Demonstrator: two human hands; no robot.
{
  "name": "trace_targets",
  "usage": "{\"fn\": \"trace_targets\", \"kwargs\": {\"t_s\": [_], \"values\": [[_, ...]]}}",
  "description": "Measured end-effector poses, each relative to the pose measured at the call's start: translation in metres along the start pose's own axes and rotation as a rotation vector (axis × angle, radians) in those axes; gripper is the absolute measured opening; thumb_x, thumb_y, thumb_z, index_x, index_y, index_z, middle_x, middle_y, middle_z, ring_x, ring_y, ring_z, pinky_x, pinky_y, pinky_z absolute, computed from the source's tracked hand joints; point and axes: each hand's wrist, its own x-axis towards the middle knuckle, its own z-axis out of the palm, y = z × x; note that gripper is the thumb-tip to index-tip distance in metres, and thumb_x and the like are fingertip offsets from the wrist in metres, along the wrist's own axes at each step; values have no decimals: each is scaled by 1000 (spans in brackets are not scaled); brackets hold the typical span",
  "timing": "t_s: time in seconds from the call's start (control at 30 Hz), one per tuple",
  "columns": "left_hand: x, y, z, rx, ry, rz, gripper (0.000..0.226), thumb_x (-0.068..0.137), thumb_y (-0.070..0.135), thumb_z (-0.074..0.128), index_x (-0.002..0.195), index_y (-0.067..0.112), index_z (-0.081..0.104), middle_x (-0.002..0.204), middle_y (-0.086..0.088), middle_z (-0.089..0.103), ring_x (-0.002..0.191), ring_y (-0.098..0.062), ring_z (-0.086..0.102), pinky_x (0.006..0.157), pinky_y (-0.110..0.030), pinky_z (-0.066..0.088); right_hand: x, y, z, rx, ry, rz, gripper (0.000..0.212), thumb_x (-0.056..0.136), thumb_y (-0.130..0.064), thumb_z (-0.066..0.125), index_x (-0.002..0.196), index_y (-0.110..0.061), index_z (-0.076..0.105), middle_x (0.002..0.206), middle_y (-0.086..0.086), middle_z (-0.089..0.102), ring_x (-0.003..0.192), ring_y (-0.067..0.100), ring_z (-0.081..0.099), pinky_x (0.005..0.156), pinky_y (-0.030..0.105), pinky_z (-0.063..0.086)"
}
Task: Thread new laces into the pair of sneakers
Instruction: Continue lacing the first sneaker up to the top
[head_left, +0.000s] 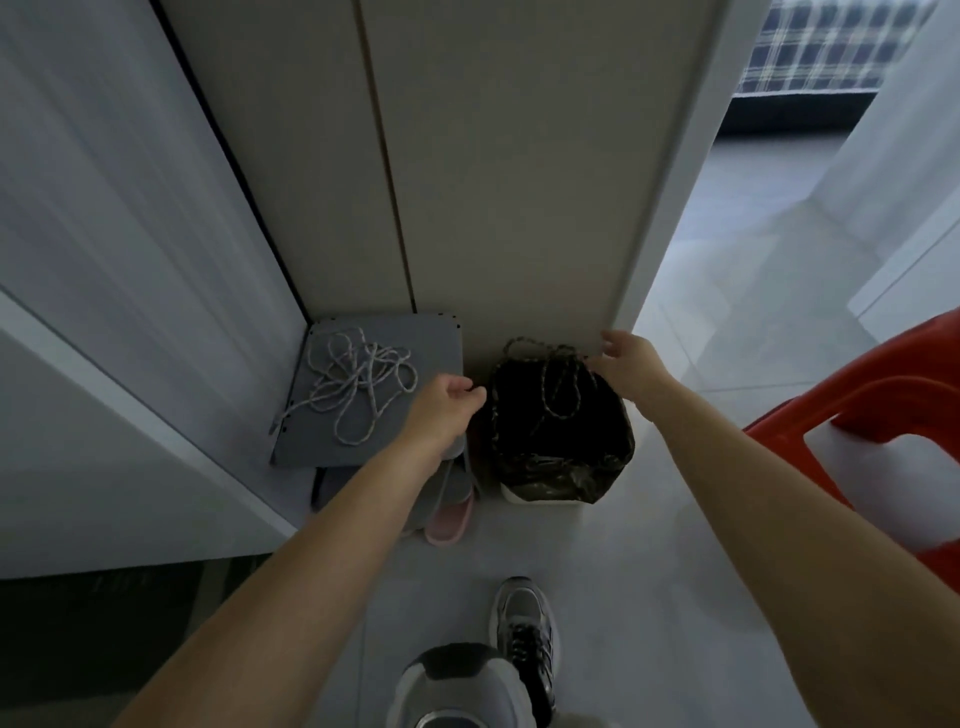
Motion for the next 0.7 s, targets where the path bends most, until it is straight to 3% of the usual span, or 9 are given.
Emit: {"fn": "trace_targets", "kwargs": {"t_s": [0.1,0.23,0.33,0.43,0.57,0.7], "values": [[1,-13,-12,38,31,-19,33,93,25,58,121,9,54,110,-3,55,89,-13,53,64,-19,43,-9,21,11,-111,-78,-6,59,90,-24,60,144,-16,37,142,10,45,125,31,47,105,43,40],[0,-33,-38,78,83,-65,30,92,24,59,117,7,57,107,-5,58,84,-13,53,61,-19,42,-33,35,26,-250,-179,-20,60,91,-29,60,145,-17,35,146,12,39,129,33,41,105,38,36],[1,-49,-65,78,169,-111,26,90,24,61,110,8,60,107,-11,64,79,-17,56,70,-28,46,-50,32,40,-258,-225,-70,58,91,-27,60,143,-16,38,145,12,41,129,31,41,101,33,36],[4,-59,-86,114,251,-137,24,88,24,62,108,10,62,106,-11,65,92,-27,62,81,-33,49,-62,25,54,-278,-253,-110,55,91,-28,61,141,-17,42,141,9,46,125,27,46,93,27,37],[11,-62,-94,118,205,-149,22,90,22,58,107,8,62,92,-7,62,70,-16,53,69,-28,44,-75,17,74,-277,-297,-168,50,91,-28,61,137,-20,46,135,5,51,118,23,51,89,24,39],[-2,-54,-83,133,168,-105,20,92,21,57,107,10,62,99,-7,62,74,-14,53,67,-26,44,-92,13,83,-261,-356,-173,47,89,-29,62,134,-22,50,129,3,56,112,19,56,89,24,44]]}}
